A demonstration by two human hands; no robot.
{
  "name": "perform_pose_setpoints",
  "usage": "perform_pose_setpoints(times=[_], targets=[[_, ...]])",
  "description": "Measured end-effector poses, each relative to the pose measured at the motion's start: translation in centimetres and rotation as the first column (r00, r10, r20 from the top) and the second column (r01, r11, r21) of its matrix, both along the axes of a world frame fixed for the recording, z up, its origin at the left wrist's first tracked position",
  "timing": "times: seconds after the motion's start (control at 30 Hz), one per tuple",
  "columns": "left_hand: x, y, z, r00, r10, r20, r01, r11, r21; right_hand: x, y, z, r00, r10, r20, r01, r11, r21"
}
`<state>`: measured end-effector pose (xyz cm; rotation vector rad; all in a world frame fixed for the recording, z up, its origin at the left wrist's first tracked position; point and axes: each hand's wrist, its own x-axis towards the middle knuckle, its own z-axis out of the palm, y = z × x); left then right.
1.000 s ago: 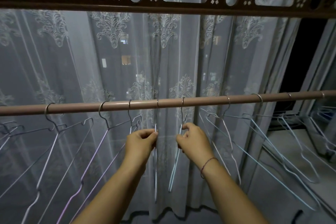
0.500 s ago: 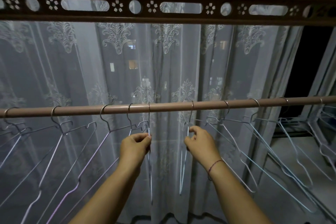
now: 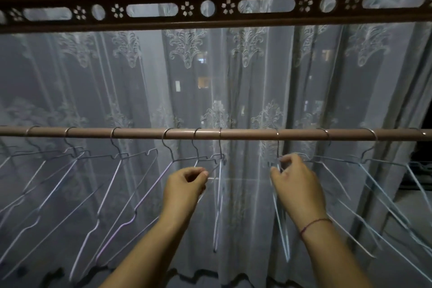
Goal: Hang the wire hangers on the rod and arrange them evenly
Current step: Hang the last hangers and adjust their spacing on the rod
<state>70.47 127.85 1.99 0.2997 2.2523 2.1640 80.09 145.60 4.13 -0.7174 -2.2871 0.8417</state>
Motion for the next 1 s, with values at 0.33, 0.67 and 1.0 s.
perform_pose_setpoints(times=[0.33,0.67,1.0], targets=[[-3.8,-8.4,0.1,0.988,0.039,-0.149,-0.084,0.947,-0.311,-4.6,-8.8,-1.2,0.995,0.081,0.054,-0.078,0.996,-0.052],[-7.0,-10.9,-0.6,0.969,-0.214,-0.122,0.143,0.892,-0.428,-7.0,-12.7,-3.4,0.996,-0.091,0.005,0.09,0.979,-0.183],[-9.8,-14.0,-0.7,0.983,-0.156,-0.099,0.119,0.945,-0.304,-9.2,-14.7,-2.6,0.949,-0.294,-0.112,0.284,0.954,-0.101]])
